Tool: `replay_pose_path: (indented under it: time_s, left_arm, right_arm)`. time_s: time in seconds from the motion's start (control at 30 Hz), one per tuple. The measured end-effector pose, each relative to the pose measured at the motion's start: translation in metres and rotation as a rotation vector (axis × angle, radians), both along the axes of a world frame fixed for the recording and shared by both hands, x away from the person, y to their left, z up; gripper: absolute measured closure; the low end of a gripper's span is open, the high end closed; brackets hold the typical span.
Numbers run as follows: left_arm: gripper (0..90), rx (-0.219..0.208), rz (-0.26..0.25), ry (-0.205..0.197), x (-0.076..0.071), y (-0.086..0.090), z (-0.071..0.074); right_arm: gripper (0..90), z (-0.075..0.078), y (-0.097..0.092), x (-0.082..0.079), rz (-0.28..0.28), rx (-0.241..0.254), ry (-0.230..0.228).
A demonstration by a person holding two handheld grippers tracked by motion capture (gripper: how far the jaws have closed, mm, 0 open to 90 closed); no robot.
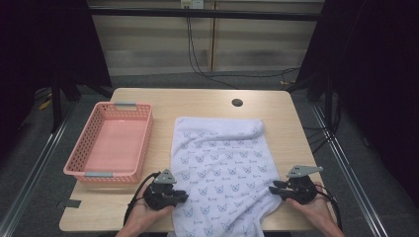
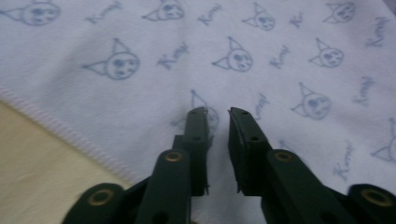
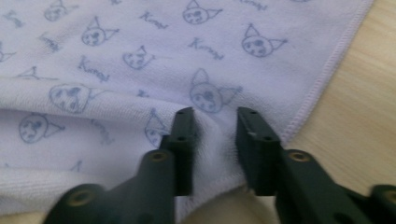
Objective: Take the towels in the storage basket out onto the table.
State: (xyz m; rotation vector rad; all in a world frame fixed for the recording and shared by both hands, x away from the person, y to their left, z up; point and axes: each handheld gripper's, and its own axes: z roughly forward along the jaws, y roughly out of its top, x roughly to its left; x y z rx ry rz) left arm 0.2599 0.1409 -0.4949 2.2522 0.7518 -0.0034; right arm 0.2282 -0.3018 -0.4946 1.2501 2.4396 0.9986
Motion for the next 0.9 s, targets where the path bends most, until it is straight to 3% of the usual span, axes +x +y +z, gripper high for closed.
replay_pose_path:
  time_s: [0.1,0.13,0.2,0.3,0.47,0.53,0.67,0.73,0.8,0.9]
  left_arm:
    - [87.5,0.01,0.027,0.003,0.0,0.002,0.0]
    - [88.0,0.007,0.006,0.002,-0.001,0.002,0.0]
    - [88.7,-0.008,-0.019,0.039,-0.002,0.005,0.0]
    - [89.1,-0.023,-0.03,0.057,-0.006,0.007,-0.001]
    - [89.4,0.002,-0.079,0.096,-0.016,0.01,0.002]
    - [89.3,-0.003,-0.094,0.091,-0.019,0.011,0.003]
    - [80.6,-0.06,-0.034,0.079,-0.01,0.013,0.004]
    - [78.4,-0.051,0.008,0.055,-0.002,0.015,0.006]
    - [78.2,-0.076,0.049,0.061,0.008,0.018,0.005]
    - [77.2,-0.061,0.058,0.037,0.02,0.016,0.006]
  right_arm:
    - [83.3,0.001,-0.003,-0.007,0.009,0.001,0.024]
    - [84.0,0.002,-0.004,-0.013,0.012,0.002,0.03]
    - [84.7,0.003,-0.006,-0.022,0.029,-0.001,0.044]
    - [85.0,0.006,-0.009,-0.035,0.058,-0.015,0.076]
    - [85.4,0.008,-0.007,-0.044,0.124,-0.002,0.122]
    - [85.0,0.009,-0.004,-0.049,0.139,-0.008,0.131]
    - [71.5,0.012,-0.008,-0.044,0.085,0.048,0.072]
    - [69.5,0.015,-0.01,-0.038,0.055,0.071,0.042]
    - [65.2,0.017,-0.009,-0.03,0.047,0.072,0.0]
    - [60.3,0.016,-0.008,-0.014,0.02,0.063,-0.027]
